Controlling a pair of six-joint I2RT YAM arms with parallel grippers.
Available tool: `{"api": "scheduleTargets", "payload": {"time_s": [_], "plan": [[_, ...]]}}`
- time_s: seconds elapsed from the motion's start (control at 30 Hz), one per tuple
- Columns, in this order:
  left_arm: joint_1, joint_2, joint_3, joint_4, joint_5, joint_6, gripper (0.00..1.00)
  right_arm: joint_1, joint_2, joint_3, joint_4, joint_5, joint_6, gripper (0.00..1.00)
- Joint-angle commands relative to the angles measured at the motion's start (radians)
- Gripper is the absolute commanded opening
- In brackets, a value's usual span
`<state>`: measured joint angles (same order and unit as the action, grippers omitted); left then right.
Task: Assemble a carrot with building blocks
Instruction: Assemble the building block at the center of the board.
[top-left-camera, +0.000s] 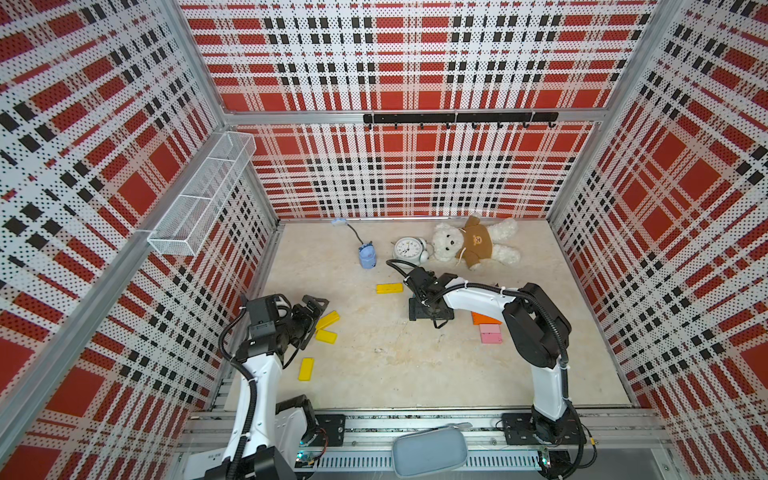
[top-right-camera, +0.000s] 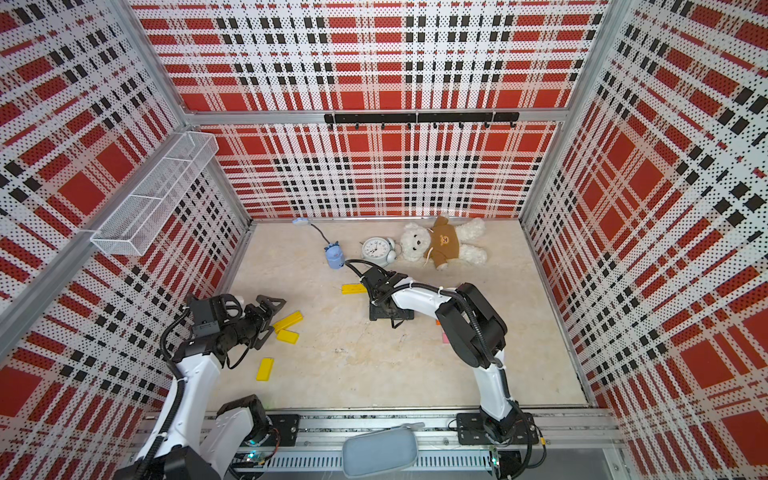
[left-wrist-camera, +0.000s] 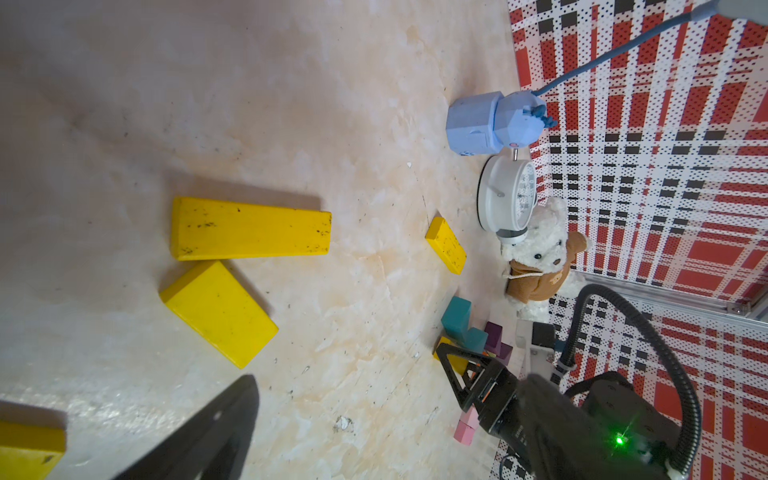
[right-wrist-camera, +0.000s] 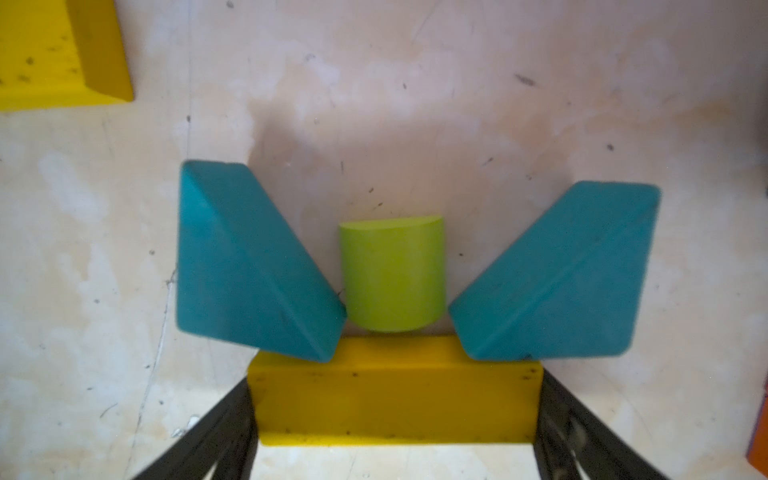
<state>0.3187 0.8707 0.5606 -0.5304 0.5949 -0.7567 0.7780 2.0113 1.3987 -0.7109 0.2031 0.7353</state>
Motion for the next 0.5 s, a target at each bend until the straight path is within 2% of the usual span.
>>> {"api": "scheduleTargets", "payload": {"time_s": [0.0,0.23,0.47], "plan": [[0.001,-0.009,-0.007,0.021,0.012,-0.001,0.99,-0.008,0.027,0.027,-0.002,0.009,0.023,0.86],[-0.003,-0.008,-0.008,0.023,0.013,-0.003,0.99,-0.009,0.041,0.034,-0.009,0.022,0.029,0.87],[-0.003,-0.003,-0.007,0.024,0.013,-0.001,1.0,-0.008,0.016,-0.002,0.034,0.014,0.028,0.96]]}}
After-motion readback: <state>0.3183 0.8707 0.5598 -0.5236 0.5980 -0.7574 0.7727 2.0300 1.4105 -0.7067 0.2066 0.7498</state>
